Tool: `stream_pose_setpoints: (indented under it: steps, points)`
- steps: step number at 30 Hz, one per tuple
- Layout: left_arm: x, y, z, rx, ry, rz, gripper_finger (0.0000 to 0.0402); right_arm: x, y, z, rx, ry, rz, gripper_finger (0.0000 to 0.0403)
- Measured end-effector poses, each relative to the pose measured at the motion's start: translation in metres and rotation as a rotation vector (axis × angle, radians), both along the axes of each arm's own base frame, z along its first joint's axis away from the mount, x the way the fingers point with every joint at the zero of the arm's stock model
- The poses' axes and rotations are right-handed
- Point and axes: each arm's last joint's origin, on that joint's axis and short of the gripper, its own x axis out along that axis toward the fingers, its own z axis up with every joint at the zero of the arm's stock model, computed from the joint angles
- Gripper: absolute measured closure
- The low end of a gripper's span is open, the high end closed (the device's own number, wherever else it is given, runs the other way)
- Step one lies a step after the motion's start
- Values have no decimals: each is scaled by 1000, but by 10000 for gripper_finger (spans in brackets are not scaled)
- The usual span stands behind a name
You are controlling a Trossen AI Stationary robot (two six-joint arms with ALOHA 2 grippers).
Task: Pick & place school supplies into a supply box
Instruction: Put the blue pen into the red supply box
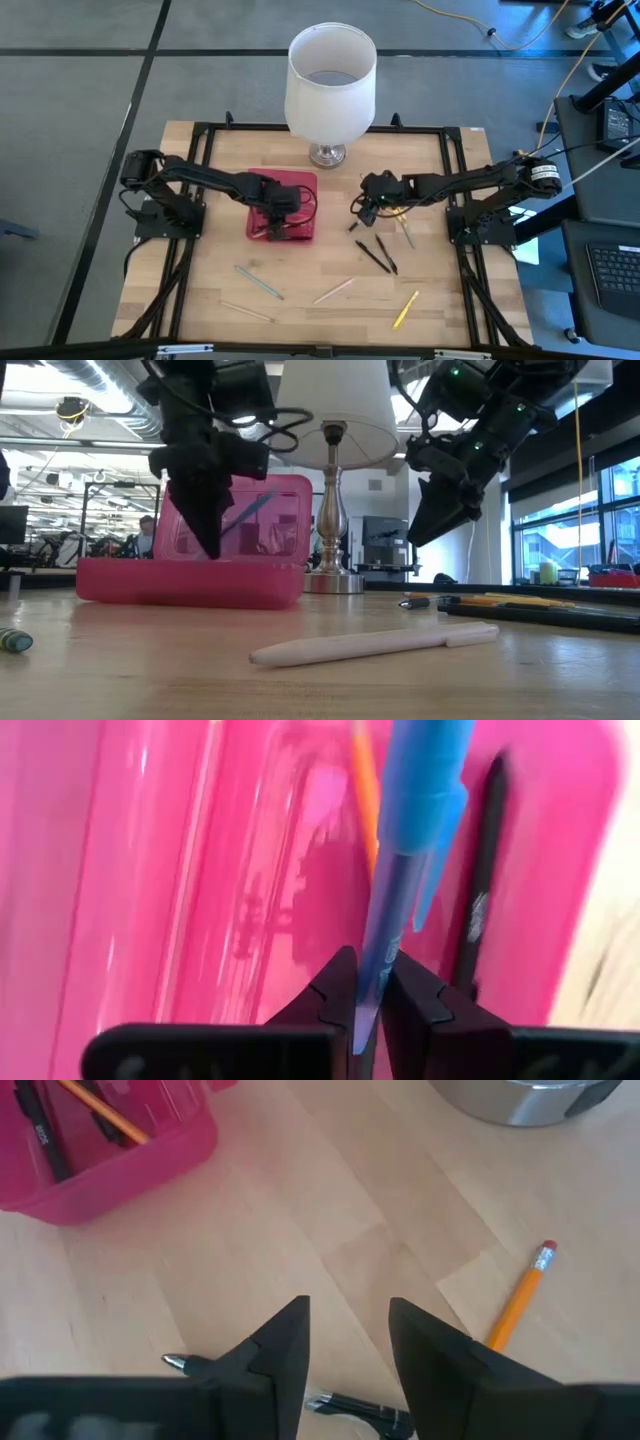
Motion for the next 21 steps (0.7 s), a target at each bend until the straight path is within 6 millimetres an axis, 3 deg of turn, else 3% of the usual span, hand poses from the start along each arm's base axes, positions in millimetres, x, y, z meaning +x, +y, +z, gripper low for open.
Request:
stream_pose_setpoints:
  steps: [11, 21]
  points:
    - [26, 1, -28, -3, 257, -18, 379, -3, 0, -2, 6, 38, -2, 261]
    - [32, 1, -29, -5, 311, -17, 355, -5, 0, -4, 8, 62, -2, 261]
